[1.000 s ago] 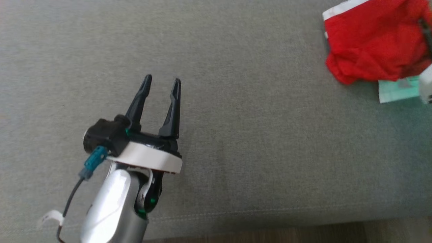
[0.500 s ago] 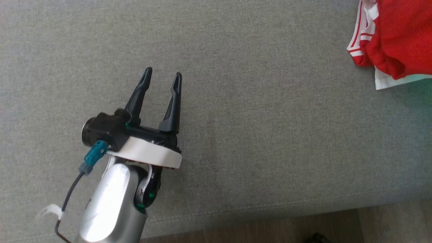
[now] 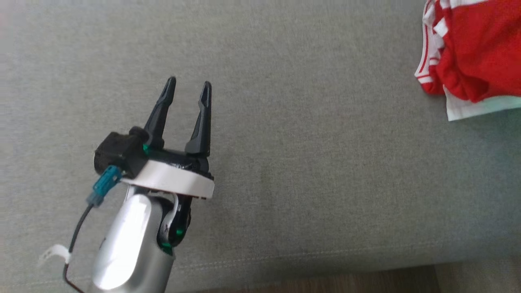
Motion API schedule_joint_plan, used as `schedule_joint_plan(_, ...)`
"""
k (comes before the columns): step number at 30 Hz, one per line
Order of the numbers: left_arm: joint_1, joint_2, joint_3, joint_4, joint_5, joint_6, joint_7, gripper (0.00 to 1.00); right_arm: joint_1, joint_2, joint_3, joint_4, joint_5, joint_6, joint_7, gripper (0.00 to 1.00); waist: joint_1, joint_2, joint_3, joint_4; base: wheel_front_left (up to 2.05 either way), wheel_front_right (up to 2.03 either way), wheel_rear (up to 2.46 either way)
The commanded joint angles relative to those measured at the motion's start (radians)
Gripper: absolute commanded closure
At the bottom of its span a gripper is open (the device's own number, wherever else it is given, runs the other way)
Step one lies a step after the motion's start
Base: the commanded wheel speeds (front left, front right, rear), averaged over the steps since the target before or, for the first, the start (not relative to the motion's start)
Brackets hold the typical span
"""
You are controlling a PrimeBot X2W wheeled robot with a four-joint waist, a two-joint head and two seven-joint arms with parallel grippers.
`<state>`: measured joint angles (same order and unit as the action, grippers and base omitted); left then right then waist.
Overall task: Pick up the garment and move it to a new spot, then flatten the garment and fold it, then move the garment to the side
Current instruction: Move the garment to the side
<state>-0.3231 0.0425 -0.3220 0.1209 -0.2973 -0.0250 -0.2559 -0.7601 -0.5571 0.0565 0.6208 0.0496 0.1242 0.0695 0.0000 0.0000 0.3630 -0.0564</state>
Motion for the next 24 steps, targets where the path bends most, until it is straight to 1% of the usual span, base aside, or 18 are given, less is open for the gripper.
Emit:
schedule_joint_plan(1,0.013,0.008,0.032,-0.034,-0.011,0.010,-0.006,0.00,0.015,0.008,-0.014,-0.069,-0.016,0.007,-0.017,0.00,0.0000,0.0000,-0.047,0.021,0.00,0.00,0.00)
schedule_joint_plan(6,0.043,0.008,0.044,-0.042,-0.025,0.024,-0.006,0.00,0.059,0.084,-0.026,-0.185,-0.027,0.007,-0.023,0.00,0.0000,0.0000,-0.115,0.047,0.00,0.00,0.00)
schedule_joint_plan(7,0.043,0.008,0.044,-0.042,-0.025,0.024,-0.006,0.00,0.059,0.084,-0.026,-0.185,-0.027,0.007,-0.023,0.00,0.0000,0.0000,-0.115,0.047,0.00,0.00,0.00)
schedule_joint_plan(12,0.063,0.008,0.068,-0.055,-0.044,0.034,-0.006,0.00,0.127,0.161,-0.013,-0.298,-0.018,0.007,-0.015,0.00,0.0000,0.0000,-0.161,0.073,0.00,0.00,0.00)
schedule_joint_plan(16,0.063,0.008,0.087,-0.061,-0.040,0.032,-0.006,0.00,0.194,0.215,-0.003,-0.369,0.000,0.007,-0.018,0.00,0.0000,0.0000,-0.183,0.098,0.00,0.00,0.00)
schedule_joint_plan(20,0.079,0.008,0.100,-0.058,-0.044,0.030,-0.006,0.00,0.269,0.275,0.002,-0.423,0.021,0.007,-0.050,0.00,0.0000,0.0000,-0.208,0.115,0.00,0.00,0.00)
schedule_joint_plan(24,0.113,0.008,0.110,-0.048,-0.045,0.037,-0.006,0.00,0.359,0.338,-0.026,-0.447,0.017,0.007,-0.116,0.00,0.0000,0.0000,-0.251,0.131,0.00,0.00,0.00)
